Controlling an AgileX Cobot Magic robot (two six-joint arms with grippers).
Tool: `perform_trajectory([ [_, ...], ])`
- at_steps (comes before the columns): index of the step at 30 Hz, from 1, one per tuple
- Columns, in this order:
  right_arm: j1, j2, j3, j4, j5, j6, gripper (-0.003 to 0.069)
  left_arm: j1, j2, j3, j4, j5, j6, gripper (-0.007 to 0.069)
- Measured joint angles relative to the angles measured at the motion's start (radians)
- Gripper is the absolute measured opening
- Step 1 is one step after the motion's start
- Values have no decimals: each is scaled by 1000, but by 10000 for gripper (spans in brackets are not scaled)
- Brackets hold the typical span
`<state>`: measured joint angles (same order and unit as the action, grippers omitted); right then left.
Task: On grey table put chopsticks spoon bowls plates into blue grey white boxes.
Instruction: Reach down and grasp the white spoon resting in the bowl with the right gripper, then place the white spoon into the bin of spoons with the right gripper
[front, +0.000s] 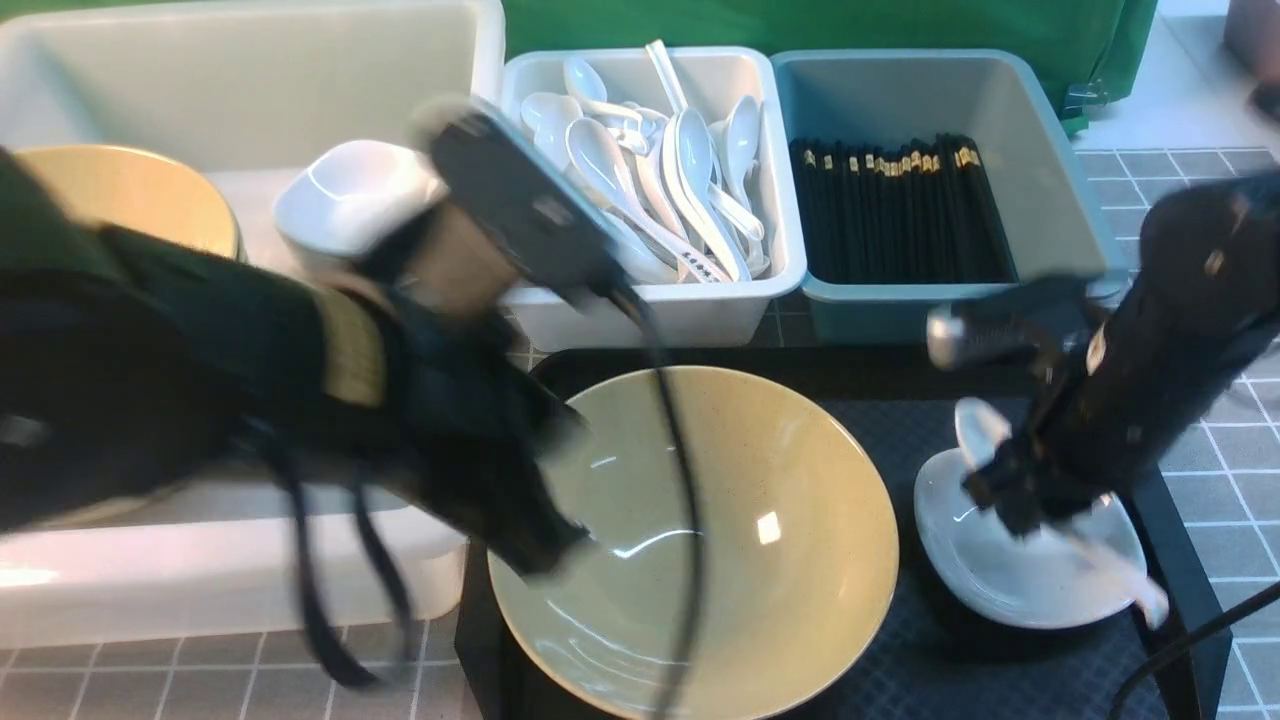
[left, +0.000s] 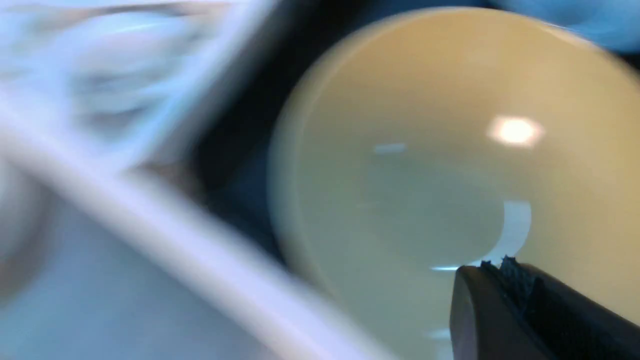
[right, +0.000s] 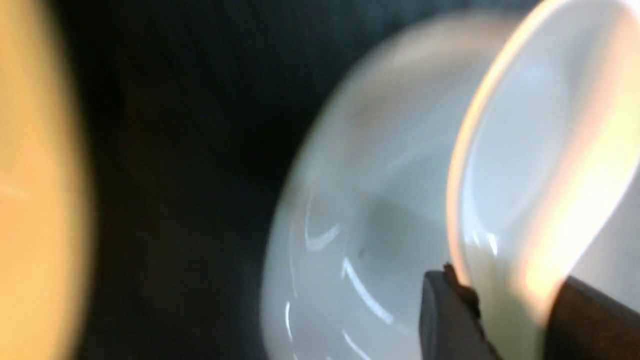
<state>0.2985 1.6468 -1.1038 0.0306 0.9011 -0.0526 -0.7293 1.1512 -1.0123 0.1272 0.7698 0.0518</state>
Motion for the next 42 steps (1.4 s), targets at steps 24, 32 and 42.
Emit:
perform_trajectory([
  [24, 79, 534, -1081, 138, -133, -20, 251, 480, -14, 1, -791, -3, 737, -8],
  [32, 81, 699, -1195, 149, -139, -20, 330, 480, 122, 1, -826, -2, 763, -8],
  [42, 75, 670, -1305, 147, 121, -65, 571, 480, 199, -19, -821, 4, 734, -8],
])
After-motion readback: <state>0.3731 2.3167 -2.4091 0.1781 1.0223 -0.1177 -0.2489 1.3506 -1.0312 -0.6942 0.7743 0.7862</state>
